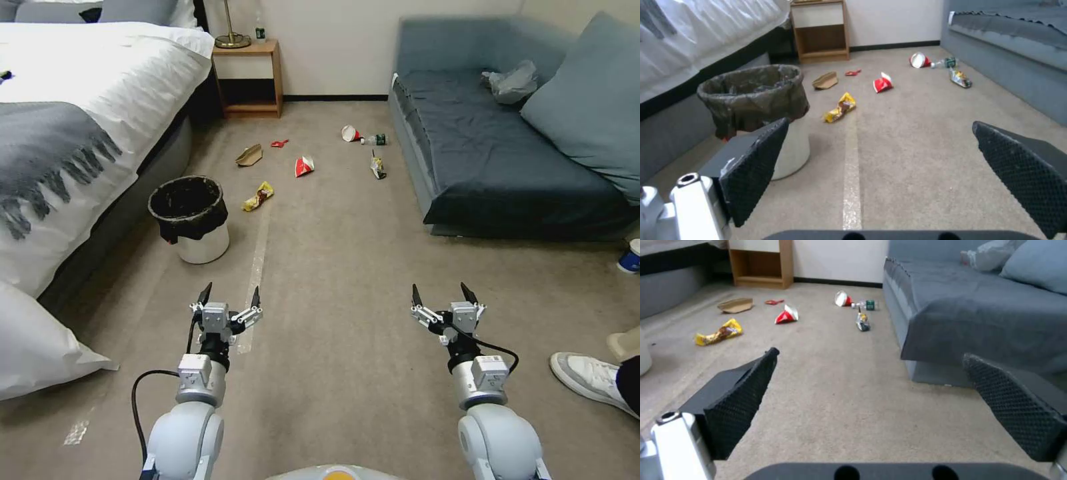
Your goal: Pick up the trash can from the floor.
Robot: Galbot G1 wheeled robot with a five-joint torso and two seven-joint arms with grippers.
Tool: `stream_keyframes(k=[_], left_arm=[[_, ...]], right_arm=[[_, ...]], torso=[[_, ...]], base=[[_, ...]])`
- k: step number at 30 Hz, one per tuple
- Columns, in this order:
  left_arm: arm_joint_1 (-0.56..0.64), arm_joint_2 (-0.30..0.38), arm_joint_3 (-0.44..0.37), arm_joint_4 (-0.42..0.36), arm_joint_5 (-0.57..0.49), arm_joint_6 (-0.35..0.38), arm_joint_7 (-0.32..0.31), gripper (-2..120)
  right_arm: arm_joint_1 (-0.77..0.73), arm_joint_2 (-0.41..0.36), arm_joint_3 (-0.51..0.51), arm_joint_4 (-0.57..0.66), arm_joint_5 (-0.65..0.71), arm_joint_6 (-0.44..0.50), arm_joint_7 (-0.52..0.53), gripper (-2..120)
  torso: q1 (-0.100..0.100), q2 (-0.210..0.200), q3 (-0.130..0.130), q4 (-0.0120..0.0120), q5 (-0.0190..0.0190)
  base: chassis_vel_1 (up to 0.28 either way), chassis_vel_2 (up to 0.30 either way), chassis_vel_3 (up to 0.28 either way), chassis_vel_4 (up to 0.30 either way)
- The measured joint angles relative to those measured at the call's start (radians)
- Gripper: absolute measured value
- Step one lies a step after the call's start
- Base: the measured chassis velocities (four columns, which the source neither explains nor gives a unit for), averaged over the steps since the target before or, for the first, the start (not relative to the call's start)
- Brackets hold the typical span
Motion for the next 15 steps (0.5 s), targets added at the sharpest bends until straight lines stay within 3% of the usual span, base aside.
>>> stream_keyframes(k=[15], left_arm=[[0.0,0.0,0.0,0.0,0.0,0.0,0.0,100]], right_arm=[[0.0,0.0,0.0,0.0,0.0,0.0,0.0,100]], torso=[[0.0,0.0,0.0,0.0,0.0]], base=[[0.0,0.0,0.0,0.0]])
